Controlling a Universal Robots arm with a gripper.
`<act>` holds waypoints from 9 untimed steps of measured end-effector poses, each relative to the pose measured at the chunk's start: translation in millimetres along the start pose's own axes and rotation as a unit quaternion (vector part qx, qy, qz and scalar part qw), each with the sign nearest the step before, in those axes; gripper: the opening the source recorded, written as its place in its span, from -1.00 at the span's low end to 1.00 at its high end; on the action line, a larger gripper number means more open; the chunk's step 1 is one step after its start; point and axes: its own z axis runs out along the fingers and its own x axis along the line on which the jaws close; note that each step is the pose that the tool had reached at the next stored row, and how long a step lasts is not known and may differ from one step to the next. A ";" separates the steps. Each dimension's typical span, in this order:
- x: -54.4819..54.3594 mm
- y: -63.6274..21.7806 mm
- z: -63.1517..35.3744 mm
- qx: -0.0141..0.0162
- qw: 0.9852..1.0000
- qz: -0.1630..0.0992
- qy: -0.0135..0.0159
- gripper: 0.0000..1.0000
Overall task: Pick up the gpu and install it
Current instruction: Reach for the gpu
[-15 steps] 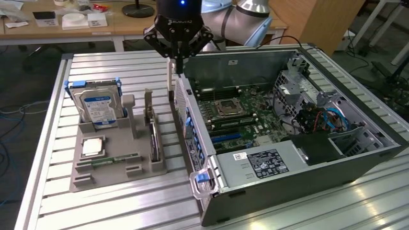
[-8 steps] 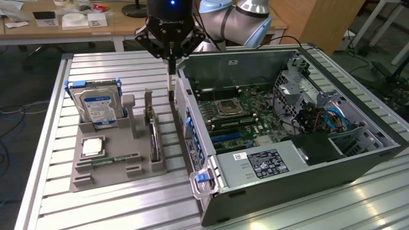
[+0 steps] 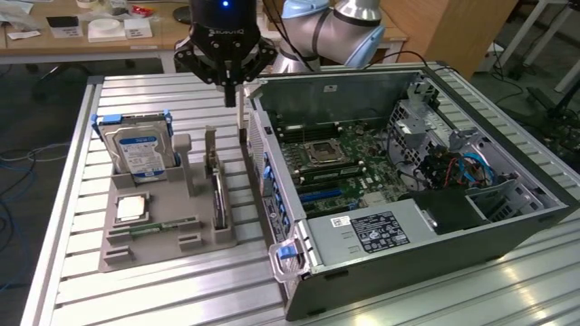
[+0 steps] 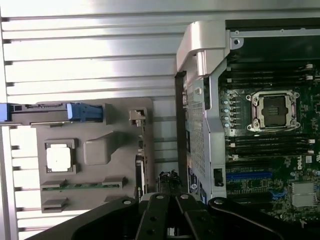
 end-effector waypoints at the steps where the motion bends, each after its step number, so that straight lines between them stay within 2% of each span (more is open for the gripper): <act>1: 2.3 -0.1 0.0 0.000 1.000 0.000 0.000 -0.79; 9: 17.0 -1.1 0.2 0.000 1.000 0.000 0.000 -0.79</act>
